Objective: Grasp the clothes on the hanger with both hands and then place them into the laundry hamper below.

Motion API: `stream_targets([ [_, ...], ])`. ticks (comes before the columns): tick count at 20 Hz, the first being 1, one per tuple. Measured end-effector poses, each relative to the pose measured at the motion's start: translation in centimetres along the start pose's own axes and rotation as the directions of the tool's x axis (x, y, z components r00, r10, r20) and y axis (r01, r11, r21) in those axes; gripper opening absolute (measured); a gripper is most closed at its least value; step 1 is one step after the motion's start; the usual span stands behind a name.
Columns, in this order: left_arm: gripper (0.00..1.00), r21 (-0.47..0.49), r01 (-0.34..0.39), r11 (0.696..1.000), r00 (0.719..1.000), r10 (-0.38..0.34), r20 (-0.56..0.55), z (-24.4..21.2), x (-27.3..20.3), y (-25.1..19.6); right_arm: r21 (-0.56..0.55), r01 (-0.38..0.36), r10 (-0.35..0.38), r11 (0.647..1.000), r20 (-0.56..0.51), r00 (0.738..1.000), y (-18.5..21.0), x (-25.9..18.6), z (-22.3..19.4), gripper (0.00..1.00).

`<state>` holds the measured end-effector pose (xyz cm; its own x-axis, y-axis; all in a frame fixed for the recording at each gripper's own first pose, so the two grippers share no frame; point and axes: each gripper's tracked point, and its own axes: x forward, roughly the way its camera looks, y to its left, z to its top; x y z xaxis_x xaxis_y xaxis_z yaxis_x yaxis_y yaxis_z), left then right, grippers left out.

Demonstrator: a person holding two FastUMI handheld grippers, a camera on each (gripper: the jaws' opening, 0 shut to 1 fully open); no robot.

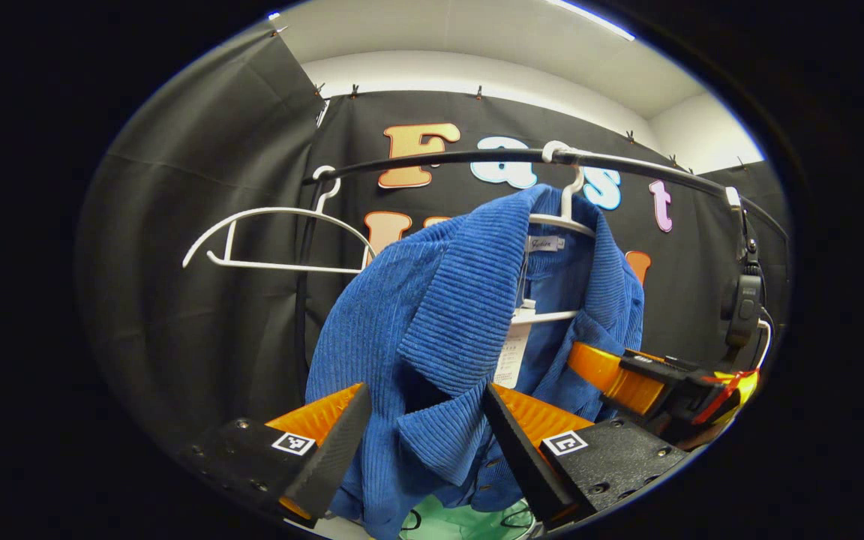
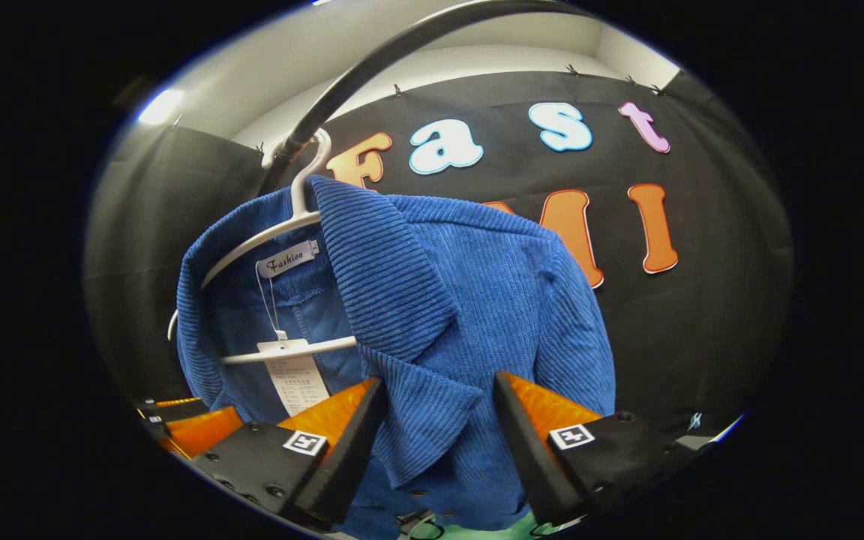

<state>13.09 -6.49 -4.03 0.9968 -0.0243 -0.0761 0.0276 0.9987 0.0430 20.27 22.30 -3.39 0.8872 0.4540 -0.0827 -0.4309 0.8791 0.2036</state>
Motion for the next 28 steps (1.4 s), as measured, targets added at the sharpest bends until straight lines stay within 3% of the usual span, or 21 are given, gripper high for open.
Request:
stream_targets([
  [2,0.95,0.003,-0.005,1.000,1.000,0.005,-0.001,-0.4,0.6,0.2,0.035,-0.024,0.024,0.999,-0.007,1.000,0.2,0.3,-0.2,0.82],
  [5,0.92,-0.010,0.001,1.000,1.000,-0.001,-0.001,-0.7,1.4,0.3,0.077,-0.042,0.043,0.996,-0.008,0.999,0.2,0.3,-0.4,0.40],
  [6,0.97,-0.017,-0.001,1.000,1.000,0.001,-0.002,-0.7,1.5,0.5,0.089,-0.050,0.051,0.995,-0.011,0.999,0.2,0.2,-0.3,0.29],
  [8,0.82,-0.030,0.004,1.000,1.000,-0.004,-0.005,-0.7,2.0,0.6,0.122,-0.066,0.069,0.990,-0.016,0.997,0.1,-0.3,-0.3,0.20],
  [10,0.63,-0.044,0.005,0.999,1.000,-0.005,-0.011,-0.7,2.2,0.9,0.165,-0.095,0.100,0.982,-0.024,0.995,0.1,-0.7,-0.1,0.19],
  [11,0.61,-0.055,0.007,0.998,1.000,-0.008,-0.014,-0.8,2.2,0.9,0.190,-0.093,0.099,0.977,-0.022,0.995,-0.3,-0.9,0.1,0.19],
  [12,0.53,-0.067,0.002,0.998,1.000,-0.003,-0.016,-0.7,2.4,1.2,0.233,-0.106,0.113,0.967,-0.019,0.993,-0.3,-1.0,0.1,0.13],
  [13,0.41,-0.077,-0.012,0.997,1.000,0.010,-0.018,-0.7,2.3,1.7,0.284,-0.133,0.146,0.950,-0.025,0.989,-0.1,-1.3,0.2,0.07],
  [16,0.05,-0.098,0.023,0.995,0.999,-0.026,-0.029,-0.3,2.0,1.3,0.441,-0.208,0.235,0.873,-0.008,0.972,-0.1,-1.5,0.9,0.08],
  [21,0.02,-0.120,0.102,0.988,0.993,-0.107,-0.040,1.4,0.4,1.5,0.579,-0.302,0.341,0.757,0.043,0.939,-1.1,-2.1,2.9,0.07],
  [28,0.02,-0.135,0.158,0.978,0.987,-0.159,0.006,5.7,-1.8,2.5,0.668,-0.393,0.396,0.632,0.158,0.905,-1.9,-3.5,6.9,0.07],
])
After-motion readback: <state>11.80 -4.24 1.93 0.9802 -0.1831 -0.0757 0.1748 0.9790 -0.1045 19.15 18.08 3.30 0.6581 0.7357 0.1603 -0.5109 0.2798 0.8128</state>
